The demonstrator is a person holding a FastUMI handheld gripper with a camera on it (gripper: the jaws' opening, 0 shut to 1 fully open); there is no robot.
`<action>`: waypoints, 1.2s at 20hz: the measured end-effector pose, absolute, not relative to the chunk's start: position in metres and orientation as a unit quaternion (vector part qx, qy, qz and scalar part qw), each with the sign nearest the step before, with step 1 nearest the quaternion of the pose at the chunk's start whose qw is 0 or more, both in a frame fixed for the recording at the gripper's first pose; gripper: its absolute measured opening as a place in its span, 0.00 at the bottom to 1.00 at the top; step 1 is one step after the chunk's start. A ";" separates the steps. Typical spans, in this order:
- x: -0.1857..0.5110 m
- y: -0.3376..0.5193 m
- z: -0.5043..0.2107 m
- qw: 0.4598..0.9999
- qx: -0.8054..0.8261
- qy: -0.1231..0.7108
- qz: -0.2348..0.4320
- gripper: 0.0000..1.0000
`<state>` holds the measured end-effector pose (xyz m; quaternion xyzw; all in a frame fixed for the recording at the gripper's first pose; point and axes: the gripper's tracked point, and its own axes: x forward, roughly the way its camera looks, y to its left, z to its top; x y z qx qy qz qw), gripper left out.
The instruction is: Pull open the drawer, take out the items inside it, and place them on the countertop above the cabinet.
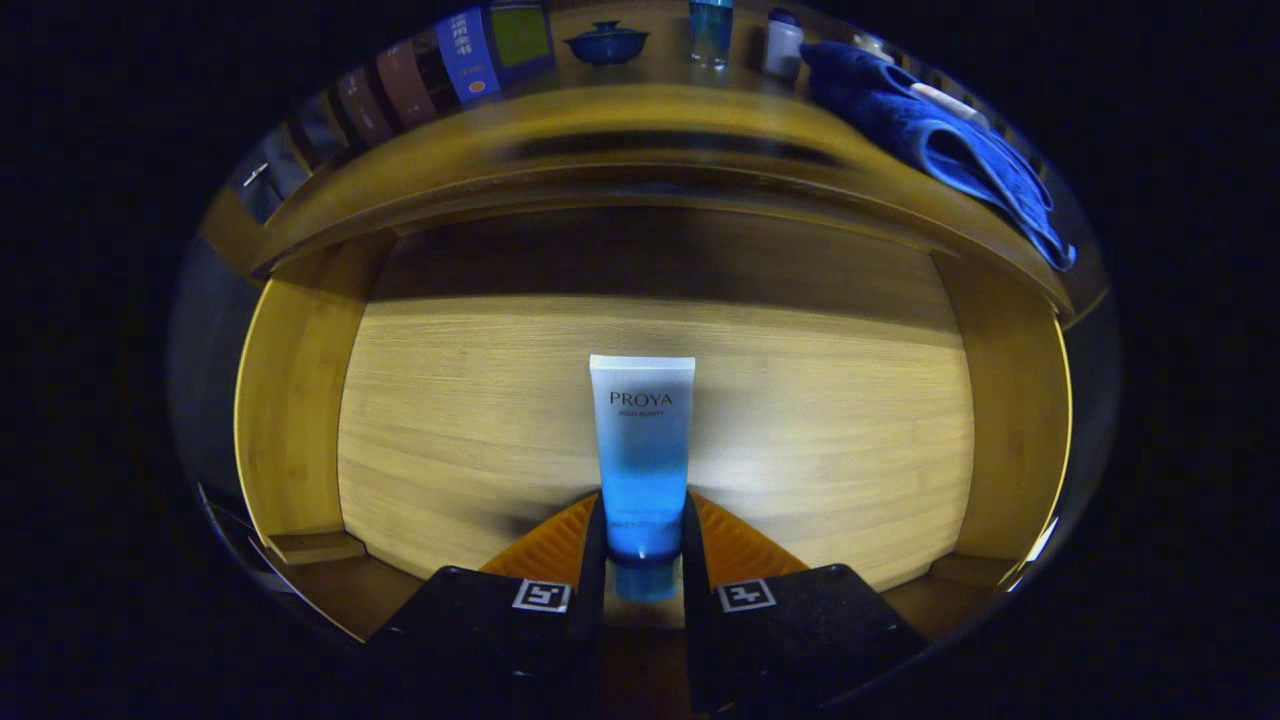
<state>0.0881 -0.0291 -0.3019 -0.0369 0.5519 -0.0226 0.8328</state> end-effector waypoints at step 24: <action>0.299 -0.030 -0.200 0.911 -0.026 0.410 -0.026 0.39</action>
